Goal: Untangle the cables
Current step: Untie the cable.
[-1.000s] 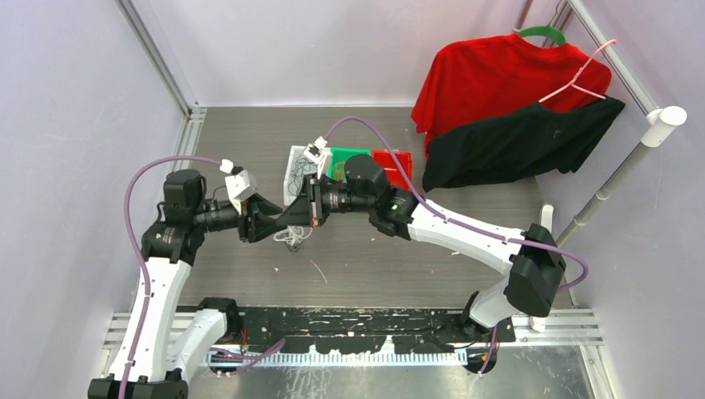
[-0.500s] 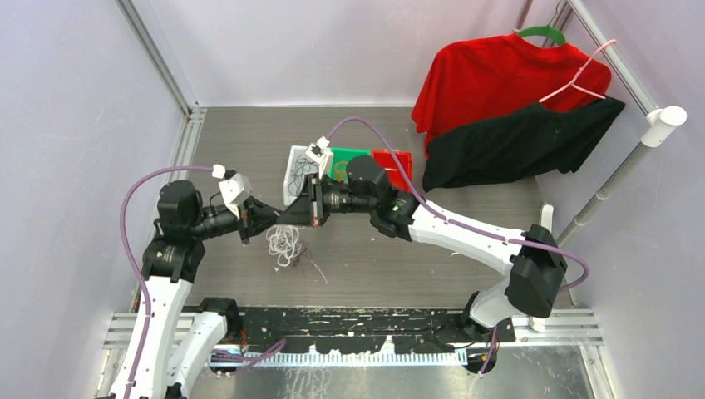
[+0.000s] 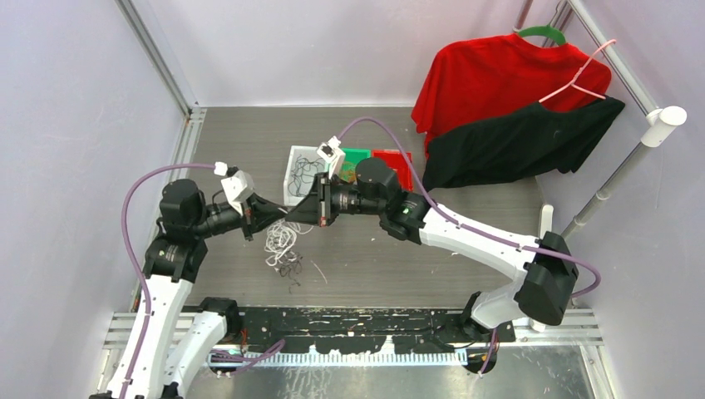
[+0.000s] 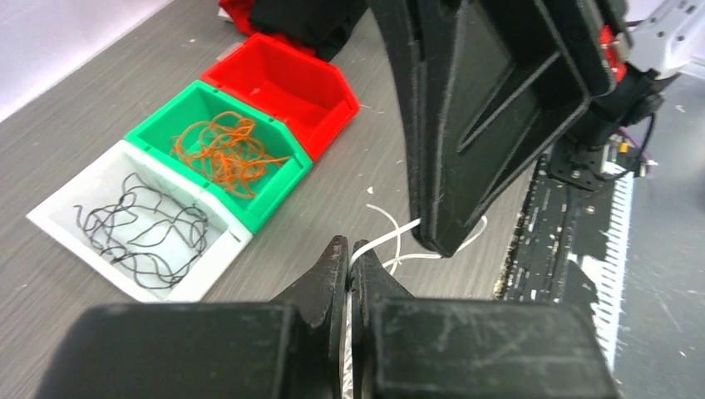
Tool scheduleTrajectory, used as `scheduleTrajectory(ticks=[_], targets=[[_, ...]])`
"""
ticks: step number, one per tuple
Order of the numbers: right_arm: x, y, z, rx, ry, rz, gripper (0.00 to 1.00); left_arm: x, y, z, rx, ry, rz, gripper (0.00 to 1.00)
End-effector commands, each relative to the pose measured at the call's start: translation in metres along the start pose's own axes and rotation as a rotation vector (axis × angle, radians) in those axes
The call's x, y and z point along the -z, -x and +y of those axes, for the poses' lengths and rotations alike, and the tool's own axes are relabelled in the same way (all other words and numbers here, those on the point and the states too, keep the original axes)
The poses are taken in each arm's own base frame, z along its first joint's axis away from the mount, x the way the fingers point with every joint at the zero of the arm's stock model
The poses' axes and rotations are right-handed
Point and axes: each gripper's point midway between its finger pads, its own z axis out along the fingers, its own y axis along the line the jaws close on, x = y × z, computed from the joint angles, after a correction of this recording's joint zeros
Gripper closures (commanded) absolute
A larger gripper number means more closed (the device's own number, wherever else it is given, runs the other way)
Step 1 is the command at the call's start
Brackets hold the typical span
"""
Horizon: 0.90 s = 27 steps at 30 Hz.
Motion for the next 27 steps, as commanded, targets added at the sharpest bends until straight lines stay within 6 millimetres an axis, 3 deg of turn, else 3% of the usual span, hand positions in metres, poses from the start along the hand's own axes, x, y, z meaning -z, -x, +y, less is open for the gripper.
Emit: scheduleTrajectory(ticks=[1,6,11,13,14,16,22,24,27], targets=[[0.039,-0.022,0.034,0.019,0.062,0.109,0.95,0.021,0.015,0.091,-0.186,0.442,0.039,1.0],[0.05,-0.04,0.03,-0.021,0.016,0.202,0.85,0.024,0.009,0.109,-0.237,0.504,0.074,1.0],[0.054,-0.037,0.042,-0.014,0.062,0.215,0.69,0.01,0.025,0.083,-0.218,0.348,0.007,1.0],[0.055,-0.032,0.051,-0.008,0.098,0.214,0.57,0.008,0.033,0.074,-0.216,0.3,-0.015,1.0],[0.056,-0.026,0.054,0.0,0.108,0.202,0.51,0.007,0.036,0.07,-0.217,0.279,-0.019,1.0],[0.059,-0.007,0.054,0.039,0.096,0.145,0.47,0.006,0.04,0.058,-0.232,0.218,-0.022,1.0],[0.087,0.073,0.007,0.166,-0.141,-0.159,0.43,0.004,0.054,0.012,-0.207,-0.008,-0.056,1.0],[0.088,0.079,-0.005,0.23,-0.177,-0.193,0.4,0.005,0.06,0.004,-0.192,-0.047,-0.071,1.0],[0.077,0.069,-0.015,0.272,-0.135,-0.179,0.34,0.006,0.07,-0.001,-0.191,-0.069,-0.093,1.0]])
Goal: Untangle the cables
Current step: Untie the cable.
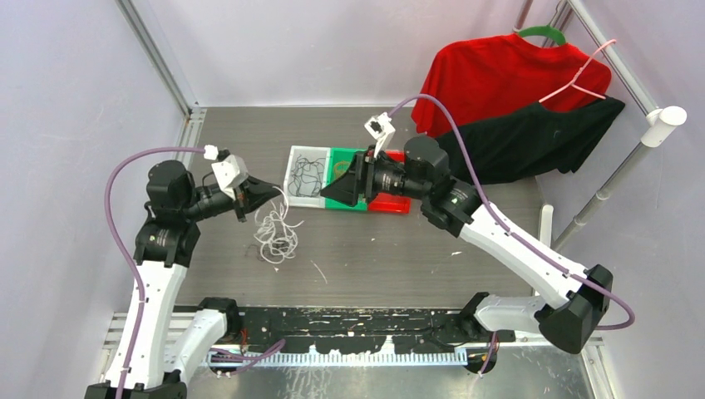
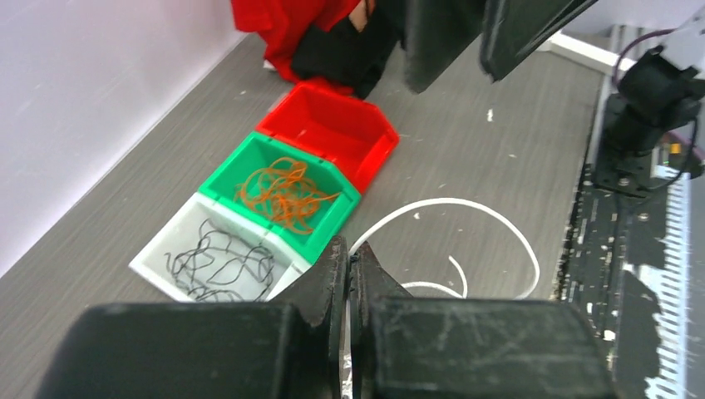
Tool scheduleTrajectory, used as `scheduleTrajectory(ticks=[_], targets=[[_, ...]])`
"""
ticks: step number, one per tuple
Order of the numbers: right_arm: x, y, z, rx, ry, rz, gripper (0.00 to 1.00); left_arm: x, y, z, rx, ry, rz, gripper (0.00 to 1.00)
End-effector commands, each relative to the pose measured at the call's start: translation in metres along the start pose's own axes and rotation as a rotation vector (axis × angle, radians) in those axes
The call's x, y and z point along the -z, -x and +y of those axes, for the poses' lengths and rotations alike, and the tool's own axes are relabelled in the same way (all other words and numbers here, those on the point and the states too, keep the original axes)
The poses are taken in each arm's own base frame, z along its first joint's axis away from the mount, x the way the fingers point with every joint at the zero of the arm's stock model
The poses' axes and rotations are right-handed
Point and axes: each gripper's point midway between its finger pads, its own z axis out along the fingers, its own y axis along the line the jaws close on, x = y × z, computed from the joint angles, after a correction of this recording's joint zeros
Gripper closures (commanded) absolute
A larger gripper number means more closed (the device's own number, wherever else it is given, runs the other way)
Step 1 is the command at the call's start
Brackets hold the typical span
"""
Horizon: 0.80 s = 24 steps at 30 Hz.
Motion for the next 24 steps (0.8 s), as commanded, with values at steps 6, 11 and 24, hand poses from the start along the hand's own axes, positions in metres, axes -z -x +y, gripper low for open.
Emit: scheduleTrajectory(ticks=[6,11,24], targets=[[-0.036,-0.015,0.009,0.261,0.12,-0.118,0.28,0.002,0.053,-0.018,0.032,-0.123,-0.107,1.0],[-0.058,-0.012,0.023,0.255,0.175,-0.135,0.28,0.006,0.07,-0.034,0.083,-0.205,-0.126,1.0],[-0.098,-0.035,0.037,0.251,0.206,-0.145,0.24,0.01,0.088,-0.042,0.084,-0.236,-0.151,1.0]])
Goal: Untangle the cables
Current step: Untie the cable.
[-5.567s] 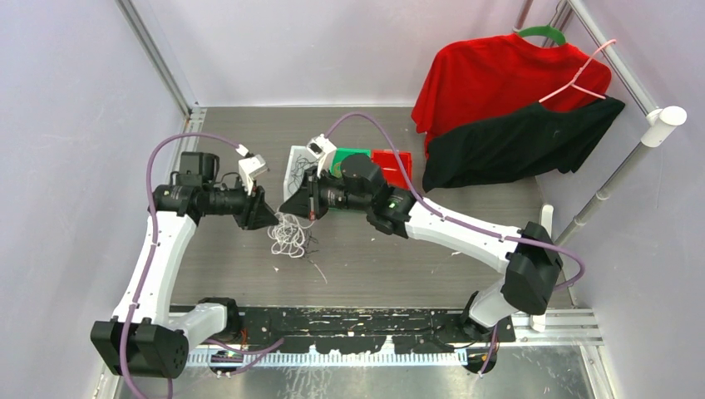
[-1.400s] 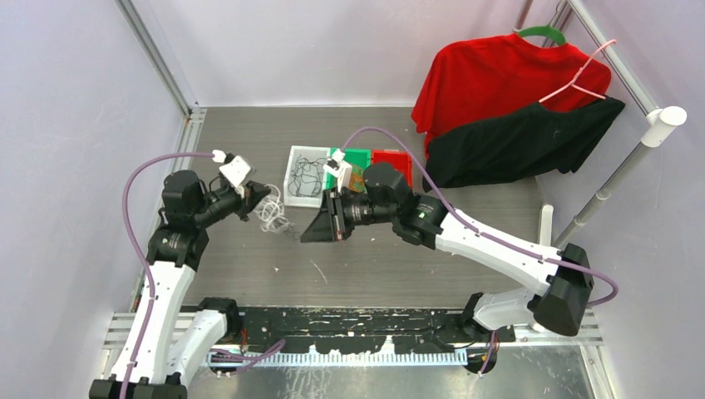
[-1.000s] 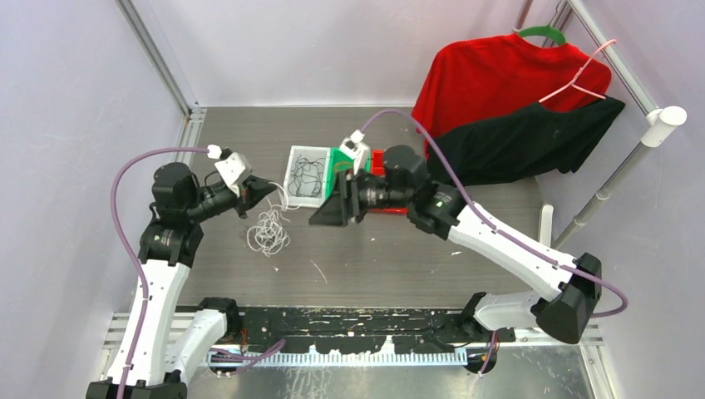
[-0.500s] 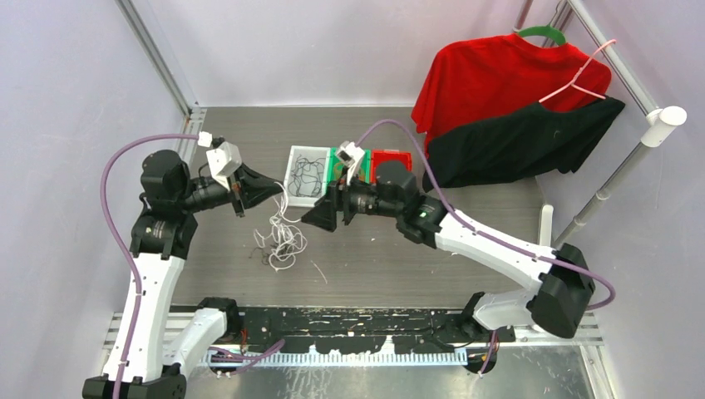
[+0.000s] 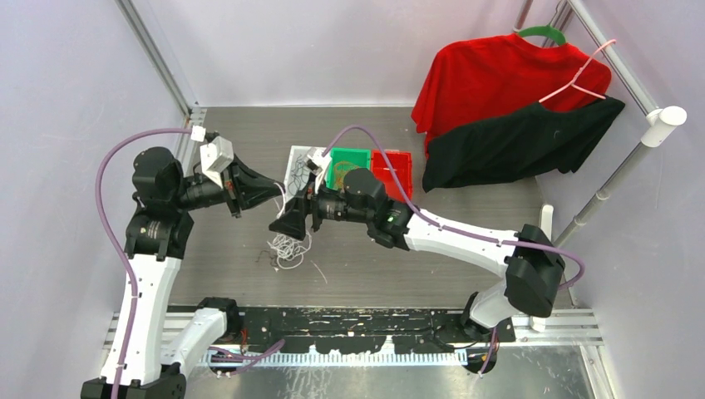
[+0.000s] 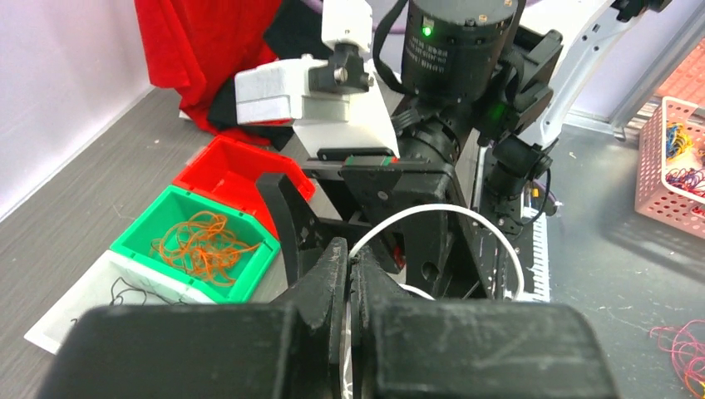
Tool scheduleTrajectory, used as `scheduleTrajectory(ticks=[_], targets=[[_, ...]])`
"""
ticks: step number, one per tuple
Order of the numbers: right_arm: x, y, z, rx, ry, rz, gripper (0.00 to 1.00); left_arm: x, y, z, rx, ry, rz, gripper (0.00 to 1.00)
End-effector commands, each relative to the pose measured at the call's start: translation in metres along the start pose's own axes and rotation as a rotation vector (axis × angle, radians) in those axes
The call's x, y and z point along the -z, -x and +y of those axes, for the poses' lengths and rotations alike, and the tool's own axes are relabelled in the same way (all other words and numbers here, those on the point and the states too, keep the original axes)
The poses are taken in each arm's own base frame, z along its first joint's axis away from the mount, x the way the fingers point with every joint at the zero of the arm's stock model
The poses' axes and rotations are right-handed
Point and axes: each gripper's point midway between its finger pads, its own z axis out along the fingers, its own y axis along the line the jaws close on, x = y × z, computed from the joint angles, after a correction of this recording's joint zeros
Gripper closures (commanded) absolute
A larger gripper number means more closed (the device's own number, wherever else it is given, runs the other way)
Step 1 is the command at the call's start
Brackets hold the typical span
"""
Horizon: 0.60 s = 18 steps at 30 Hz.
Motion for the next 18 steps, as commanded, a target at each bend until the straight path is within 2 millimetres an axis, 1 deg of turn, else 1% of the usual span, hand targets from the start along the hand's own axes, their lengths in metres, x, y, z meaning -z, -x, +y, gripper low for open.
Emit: scheduleTrajectory(ticks=[1,2,5,8,14,15,18], targets=[[0.0,0.03,0.004,0.024,-0.001,-0.164,0.24,0.002,0.032,-0.015,-0.071,-0.043,-0.052,1.0],[0.001,0.026,0.0,0.011,-0.011,-0.176,0.24,0.002,0.035,-0.016,-0.065,-0.046,-0.059,1.0],[-0.003,0.027,-0.006,-0.018,-0.012,-0.238,0.23,0.0,0.044,-0.017,-0.053,-0.051,-0.079,1.0],[-0.012,0.028,-0.01,-0.033,-0.025,-0.292,0.24,-0.002,0.054,-0.015,-0.034,-0.035,-0.104,1.0],[-0.026,0.033,-0.022,-0.097,-0.048,-0.378,0.28,-0.004,0.063,-0.016,0.006,-0.04,-0.114,1.0],[-0.028,0.029,-0.026,-0.102,-0.061,-0.368,0.3,-0.003,0.065,-0.017,0.003,-0.04,-0.117,1.0],[-0.035,0.002,-0.044,-0.129,-0.111,-0.306,0.35,-0.002,0.078,-0.021,-0.019,-0.04,-0.132,1.0]])
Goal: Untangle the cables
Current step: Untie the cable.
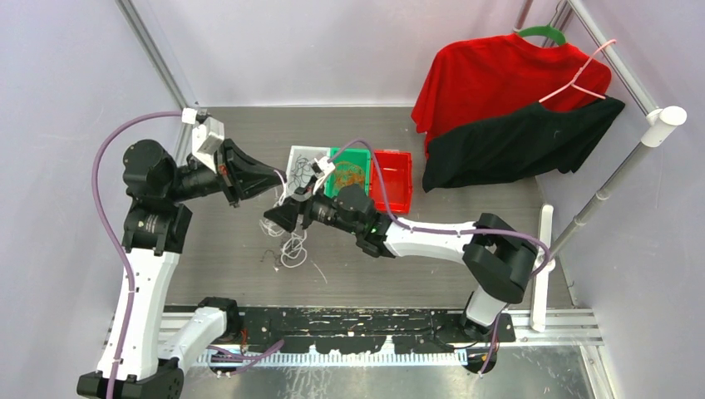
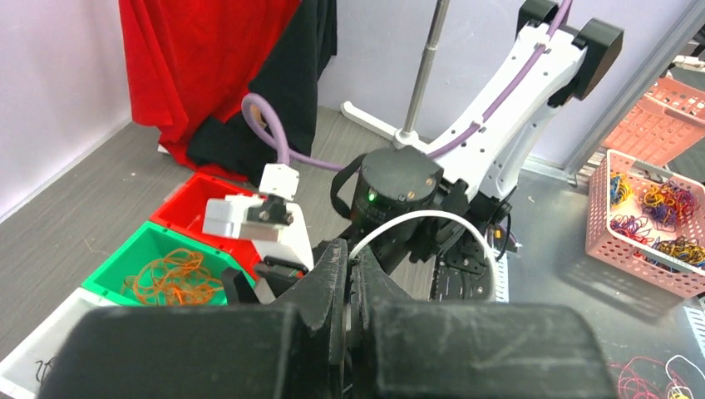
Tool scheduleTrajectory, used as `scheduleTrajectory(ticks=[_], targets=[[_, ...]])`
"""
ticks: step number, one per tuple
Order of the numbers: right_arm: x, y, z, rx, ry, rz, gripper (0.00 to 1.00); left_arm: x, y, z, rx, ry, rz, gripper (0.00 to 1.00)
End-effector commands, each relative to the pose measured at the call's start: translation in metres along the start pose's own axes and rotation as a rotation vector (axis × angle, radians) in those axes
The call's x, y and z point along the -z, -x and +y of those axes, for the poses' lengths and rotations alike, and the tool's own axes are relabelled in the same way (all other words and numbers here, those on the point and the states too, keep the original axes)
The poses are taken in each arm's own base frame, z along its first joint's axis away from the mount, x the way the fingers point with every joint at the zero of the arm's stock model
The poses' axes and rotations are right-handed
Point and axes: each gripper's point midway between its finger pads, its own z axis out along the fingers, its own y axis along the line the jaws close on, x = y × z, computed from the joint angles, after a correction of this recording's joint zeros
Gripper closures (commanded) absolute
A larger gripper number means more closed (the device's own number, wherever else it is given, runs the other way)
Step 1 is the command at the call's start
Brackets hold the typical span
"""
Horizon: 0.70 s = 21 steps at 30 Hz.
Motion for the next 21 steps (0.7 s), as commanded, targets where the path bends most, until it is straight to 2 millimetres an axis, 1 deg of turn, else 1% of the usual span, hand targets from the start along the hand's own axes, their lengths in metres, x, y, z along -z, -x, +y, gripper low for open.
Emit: scheduleTrajectory(ticks=[1,4,7,13,15,19,21], targets=[[-0.005,0.005,-0.007,-0.026,-0.02,-0.068,0.37,0.002,0.046,-0.02,-0.106,-0.014,-0.07,1.0],[-0.001,-0.026,-0.032,-0.049,-0.08,-0.023,0.42,0.003,0.066,-0.026,-0.126,-0.008,-0.096,1.0],[0.005,-0.047,-0.051,-0.058,-0.136,0.005,0.43,0.005,0.086,-0.034,-0.16,-0.004,-0.121,1.0],[0.022,-0.075,-0.078,-0.05,-0.221,0.051,0.44,0.008,0.122,-0.044,-0.243,0.015,-0.172,1.0],[0.029,-0.084,-0.087,-0.048,-0.253,0.064,0.43,0.008,0.13,-0.044,-0.26,0.023,-0.183,1.0],[0.044,-0.101,-0.103,-0.044,-0.311,0.103,0.47,0.009,0.14,-0.043,-0.303,0.041,-0.201,1.0],[0.052,-0.111,-0.108,-0.043,-0.331,0.123,0.47,0.01,0.148,-0.044,-0.343,0.052,-0.215,1.0]])
